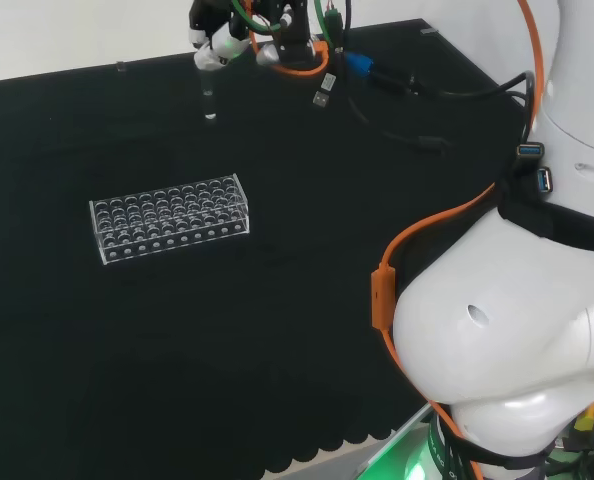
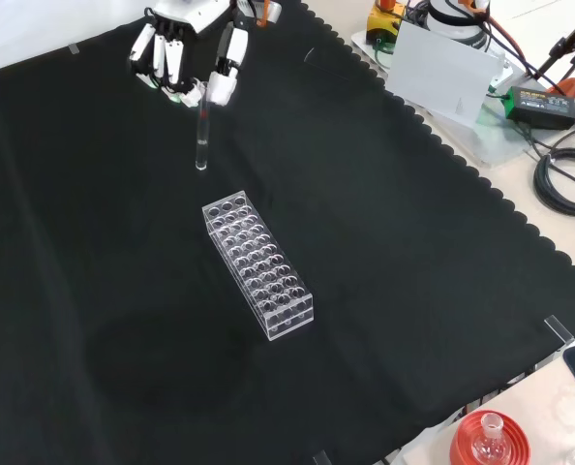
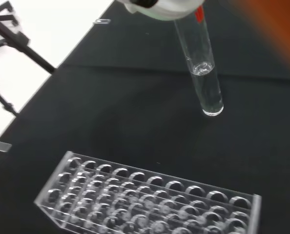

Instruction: Shake the test tube.

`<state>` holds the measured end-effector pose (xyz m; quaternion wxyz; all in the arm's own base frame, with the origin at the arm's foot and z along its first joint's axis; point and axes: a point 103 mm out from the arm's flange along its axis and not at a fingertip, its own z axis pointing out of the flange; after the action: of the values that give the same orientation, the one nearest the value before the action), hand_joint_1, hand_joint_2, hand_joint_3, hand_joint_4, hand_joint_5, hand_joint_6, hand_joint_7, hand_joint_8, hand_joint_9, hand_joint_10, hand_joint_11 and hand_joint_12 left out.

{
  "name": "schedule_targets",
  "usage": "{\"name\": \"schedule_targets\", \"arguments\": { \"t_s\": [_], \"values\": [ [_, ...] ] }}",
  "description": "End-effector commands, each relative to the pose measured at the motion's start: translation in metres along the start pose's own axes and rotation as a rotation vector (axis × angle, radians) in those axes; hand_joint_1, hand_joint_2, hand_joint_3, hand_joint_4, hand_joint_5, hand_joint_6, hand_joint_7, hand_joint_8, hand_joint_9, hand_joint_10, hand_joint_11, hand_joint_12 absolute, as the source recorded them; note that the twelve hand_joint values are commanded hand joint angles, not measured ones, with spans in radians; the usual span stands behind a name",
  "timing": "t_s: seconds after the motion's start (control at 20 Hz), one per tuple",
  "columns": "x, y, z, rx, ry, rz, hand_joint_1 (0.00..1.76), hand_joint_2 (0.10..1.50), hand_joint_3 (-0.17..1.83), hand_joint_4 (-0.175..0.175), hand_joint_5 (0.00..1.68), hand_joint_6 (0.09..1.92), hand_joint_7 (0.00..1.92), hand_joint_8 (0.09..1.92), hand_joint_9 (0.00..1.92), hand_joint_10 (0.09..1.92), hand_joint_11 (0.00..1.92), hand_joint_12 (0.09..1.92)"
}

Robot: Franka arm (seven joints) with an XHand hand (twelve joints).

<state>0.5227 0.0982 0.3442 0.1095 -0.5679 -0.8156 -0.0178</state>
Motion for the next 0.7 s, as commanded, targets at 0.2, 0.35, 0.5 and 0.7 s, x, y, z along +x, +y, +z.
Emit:
{"name": "schedule_targets", "arguments": {
  "t_s": [0.2,0.35,0.5,0.7],
  "values": [
    [0.119,0.028,0.008,0.008,0.112,-0.276,1.17,0.98,0.20,-0.175,1.04,0.92,1.18,0.73,0.89,0.71,0.34,1.46],
    [0.108,0.023,0.008,0.009,0.107,-0.244,1.17,0.98,0.20,-0.175,1.04,0.92,1.18,0.73,0.89,0.71,0.34,1.46],
    [0.088,0.017,0.009,0.012,0.094,-0.188,1.17,0.98,0.20,-0.175,1.04,0.92,1.18,0.73,0.89,0.71,0.34,1.46],
    [0.062,0.007,0.008,0.017,0.061,-0.125,1.17,0.98,0.20,-0.175,1.04,0.92,1.18,0.73,0.89,0.71,0.34,1.46]
  ]
}}
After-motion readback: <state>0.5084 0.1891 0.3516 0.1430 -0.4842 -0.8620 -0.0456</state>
